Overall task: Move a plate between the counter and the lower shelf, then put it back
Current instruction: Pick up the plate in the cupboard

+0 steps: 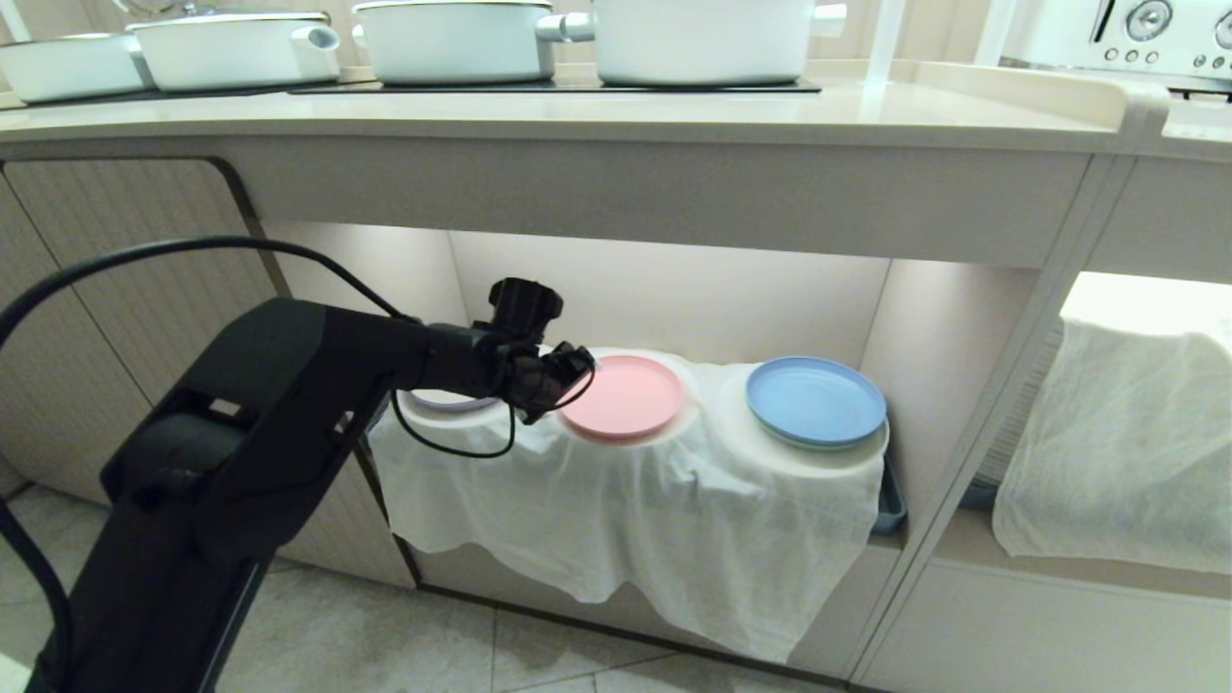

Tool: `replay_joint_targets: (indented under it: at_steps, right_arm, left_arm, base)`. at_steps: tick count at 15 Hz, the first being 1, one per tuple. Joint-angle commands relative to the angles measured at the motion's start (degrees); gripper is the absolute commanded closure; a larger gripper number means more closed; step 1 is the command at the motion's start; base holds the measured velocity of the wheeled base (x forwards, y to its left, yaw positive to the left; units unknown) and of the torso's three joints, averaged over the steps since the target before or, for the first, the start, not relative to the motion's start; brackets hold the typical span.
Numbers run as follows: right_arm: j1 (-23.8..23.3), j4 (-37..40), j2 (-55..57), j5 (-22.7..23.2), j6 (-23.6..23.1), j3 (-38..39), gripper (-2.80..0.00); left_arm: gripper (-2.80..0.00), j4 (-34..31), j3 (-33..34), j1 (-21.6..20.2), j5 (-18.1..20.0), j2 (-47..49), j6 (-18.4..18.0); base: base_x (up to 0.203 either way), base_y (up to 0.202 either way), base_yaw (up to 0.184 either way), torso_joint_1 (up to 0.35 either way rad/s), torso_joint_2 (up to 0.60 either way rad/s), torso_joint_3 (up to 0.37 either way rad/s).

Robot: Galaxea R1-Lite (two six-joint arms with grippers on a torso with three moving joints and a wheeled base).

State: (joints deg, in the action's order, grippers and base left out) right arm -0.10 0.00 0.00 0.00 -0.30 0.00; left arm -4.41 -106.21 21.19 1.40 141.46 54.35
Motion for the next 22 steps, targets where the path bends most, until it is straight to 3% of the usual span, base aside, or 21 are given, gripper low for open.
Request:
replay_joint_targets:
  at_steps: [1,10,15,19,22]
  right_arm:
    - [0.0,0.0,0.0,0.0,0.0,0.0,0.00]
    - [0.0,0.0,0.0,0.0,0.0,0.0,0.00]
    - [0.0,0.0,0.0,0.0,0.0,0.0,0.00]
    - [0.0,0.0,0.0,0.0,0.0,0.0,0.00]
    - [0.0,0.0,0.0,0.0,0.0,0.0,0.00]
  left_arm:
    - [-2.80,-0.1,-1.0,0.0,0.0,1.3,0.3]
    - [-2.80,-0.3,-2.9,-0.2,-0.1,3.7,0.0]
    - [-2.80,-5.9,-7.7,-0.4,-0.3,5.2,-0.5]
    - [-2.80,-6.5,-7.6,-0.4,-0.2,5.3,-0.6]
    - [-2.80,-7.4,-7.7,-0.5,-0.2,5.8,-3.6]
  base:
    - [0.000,0.000,0.000,0.000,0.00,0.000]
    - [0.000,0.000,0.000,0.000,0.00,0.000]
    - [0.000,0.000,0.000,0.000,0.00,0.000]
    - [0.000,0.000,0.000,0.000,0.00,0.000]
    - [0.000,0.000,0.000,0.000,0.00,0.000]
